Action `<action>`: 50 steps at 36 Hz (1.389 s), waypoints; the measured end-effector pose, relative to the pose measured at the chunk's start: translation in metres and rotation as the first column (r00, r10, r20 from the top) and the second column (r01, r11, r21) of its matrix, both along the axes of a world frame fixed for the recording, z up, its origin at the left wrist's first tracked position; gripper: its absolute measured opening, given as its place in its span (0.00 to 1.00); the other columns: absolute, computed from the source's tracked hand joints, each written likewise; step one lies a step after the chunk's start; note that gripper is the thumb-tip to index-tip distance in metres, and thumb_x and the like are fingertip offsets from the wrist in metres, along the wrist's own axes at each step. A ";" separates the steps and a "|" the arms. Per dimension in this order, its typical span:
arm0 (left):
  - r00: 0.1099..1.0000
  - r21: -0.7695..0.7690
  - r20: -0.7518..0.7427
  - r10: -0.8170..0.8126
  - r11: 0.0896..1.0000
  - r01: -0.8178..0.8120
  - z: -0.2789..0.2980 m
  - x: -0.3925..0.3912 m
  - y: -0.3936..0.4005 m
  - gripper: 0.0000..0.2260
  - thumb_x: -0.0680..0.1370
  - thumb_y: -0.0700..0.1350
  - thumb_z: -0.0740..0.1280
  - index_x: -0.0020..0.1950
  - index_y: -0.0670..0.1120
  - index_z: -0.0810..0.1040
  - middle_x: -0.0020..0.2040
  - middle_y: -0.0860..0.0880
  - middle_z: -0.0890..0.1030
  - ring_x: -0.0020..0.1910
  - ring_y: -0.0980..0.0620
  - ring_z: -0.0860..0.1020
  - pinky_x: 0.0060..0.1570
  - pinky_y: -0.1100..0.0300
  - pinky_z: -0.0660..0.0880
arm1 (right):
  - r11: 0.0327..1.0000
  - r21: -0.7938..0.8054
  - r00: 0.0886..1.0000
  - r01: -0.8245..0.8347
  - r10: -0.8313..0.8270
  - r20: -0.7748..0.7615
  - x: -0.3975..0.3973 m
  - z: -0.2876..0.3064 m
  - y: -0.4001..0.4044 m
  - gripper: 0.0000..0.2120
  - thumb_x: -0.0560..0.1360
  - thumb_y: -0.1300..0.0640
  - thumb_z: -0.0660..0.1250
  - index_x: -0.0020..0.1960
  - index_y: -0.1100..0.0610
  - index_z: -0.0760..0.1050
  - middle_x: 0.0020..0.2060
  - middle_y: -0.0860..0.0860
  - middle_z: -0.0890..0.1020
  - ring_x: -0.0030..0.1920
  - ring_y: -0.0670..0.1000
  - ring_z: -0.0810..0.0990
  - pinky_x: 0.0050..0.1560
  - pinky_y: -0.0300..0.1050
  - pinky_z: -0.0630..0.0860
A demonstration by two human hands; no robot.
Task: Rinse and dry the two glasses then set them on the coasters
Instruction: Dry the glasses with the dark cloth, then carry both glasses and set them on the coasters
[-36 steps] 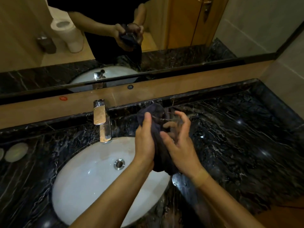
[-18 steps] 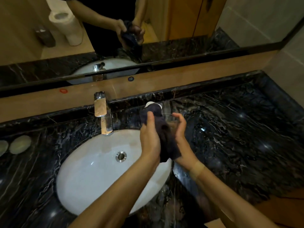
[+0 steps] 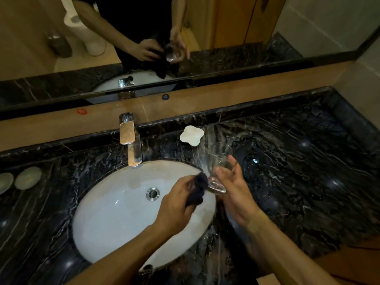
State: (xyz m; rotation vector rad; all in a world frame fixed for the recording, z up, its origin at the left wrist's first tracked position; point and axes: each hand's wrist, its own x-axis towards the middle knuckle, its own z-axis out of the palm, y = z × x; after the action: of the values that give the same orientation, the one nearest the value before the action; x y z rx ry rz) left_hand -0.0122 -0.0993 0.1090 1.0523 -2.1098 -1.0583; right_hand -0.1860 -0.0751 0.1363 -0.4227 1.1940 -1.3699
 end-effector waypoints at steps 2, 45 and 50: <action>0.973 0.130 0.023 0.231 0.964 -0.232 -0.004 -0.002 -0.010 0.08 0.81 0.48 0.61 0.59 0.55 0.73 0.52 0.52 0.80 0.48 0.53 0.79 0.46 0.57 0.75 | 1.000 0.013 0.994 0.008 -0.007 -0.105 -0.011 -0.008 0.005 0.41 0.63 0.48 0.81 0.71 0.47 0.65 0.56 0.54 0.79 0.58 0.56 0.80 0.53 0.47 0.78; 0.903 -0.395 0.363 0.230 0.916 -0.074 -0.047 -0.039 -0.149 0.25 0.71 0.39 0.68 0.69 0.42 0.73 0.62 0.40 0.75 0.58 0.40 0.73 0.57 0.48 0.72 | 0.987 0.127 0.726 0.095 0.019 -0.687 -0.084 -0.095 0.019 0.39 0.61 0.61 0.83 0.65 0.45 0.70 0.58 0.43 0.80 0.59 0.46 0.79 0.63 0.44 0.75; 0.984 0.193 0.170 -0.047 0.981 0.014 -0.050 -0.074 -0.113 0.40 0.68 0.50 0.78 0.75 0.54 0.61 0.72 0.52 0.66 0.68 0.56 0.66 0.64 0.62 0.66 | 0.984 0.143 0.727 0.106 0.022 -0.687 -0.084 -0.098 0.020 0.40 0.60 0.58 0.84 0.66 0.42 0.69 0.60 0.44 0.79 0.61 0.47 0.78 0.64 0.48 0.75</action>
State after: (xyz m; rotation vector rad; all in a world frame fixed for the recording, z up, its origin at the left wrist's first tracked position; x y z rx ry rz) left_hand -0.0865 -0.2125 0.0592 1.2473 -2.1998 -1.2441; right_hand -0.2702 -0.0548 0.0384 -0.8314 1.9311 -1.1521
